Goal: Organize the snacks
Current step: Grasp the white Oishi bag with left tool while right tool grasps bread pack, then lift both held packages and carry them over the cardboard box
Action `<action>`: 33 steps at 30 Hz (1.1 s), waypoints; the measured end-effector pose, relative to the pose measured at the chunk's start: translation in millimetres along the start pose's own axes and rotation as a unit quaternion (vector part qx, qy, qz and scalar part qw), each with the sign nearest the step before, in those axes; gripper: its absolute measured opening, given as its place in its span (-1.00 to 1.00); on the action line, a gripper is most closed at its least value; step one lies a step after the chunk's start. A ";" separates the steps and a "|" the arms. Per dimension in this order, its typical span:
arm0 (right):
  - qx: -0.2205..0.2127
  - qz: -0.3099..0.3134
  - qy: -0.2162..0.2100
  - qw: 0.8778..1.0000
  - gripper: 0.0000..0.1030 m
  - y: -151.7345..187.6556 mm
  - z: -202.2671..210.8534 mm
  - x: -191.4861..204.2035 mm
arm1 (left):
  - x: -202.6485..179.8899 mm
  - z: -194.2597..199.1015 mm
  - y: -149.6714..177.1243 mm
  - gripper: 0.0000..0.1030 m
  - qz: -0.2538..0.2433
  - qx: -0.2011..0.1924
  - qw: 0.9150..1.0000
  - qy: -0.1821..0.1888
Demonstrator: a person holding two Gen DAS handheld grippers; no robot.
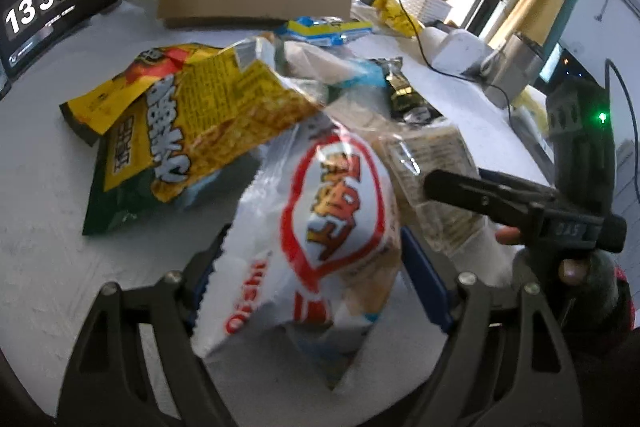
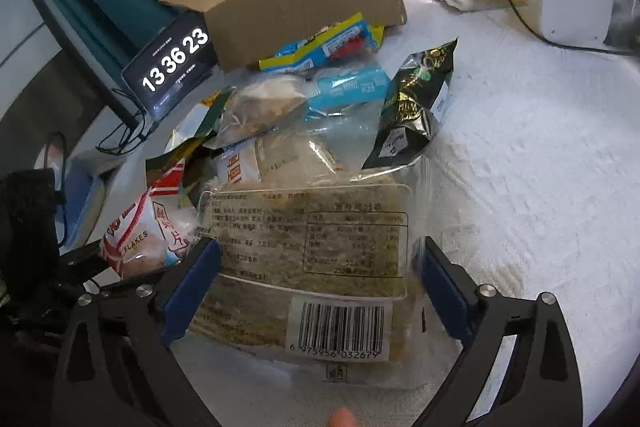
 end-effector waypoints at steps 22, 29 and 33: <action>-0.102 0.090 -0.009 0.991 -0.30 -28.1 80.6 39.9 | -6.3 42.1 -28.4 0.09 -0.044 -0.072 0.996 -0.033; -0.144 0.106 -0.010 0.984 -0.38 -54.5 103.2 47.7 | -1.1 56.1 -48.7 0.08 -0.052 -0.101 0.993 -0.044; -0.169 0.116 0.006 0.979 -0.47 -69.8 108.9 50.1 | -1.2 64.5 -66.2 0.08 -0.066 -0.123 0.989 -0.053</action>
Point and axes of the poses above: each gripper's, at about its wrist camera, not at the fingertips, and z roughly against the way its jaws point, x to its left, y to its underside, the point moved 4 cm from there along -z, roughly the way its jaws point, and after that the axes turned 14 degrees about -z, right-handed, at the moved point
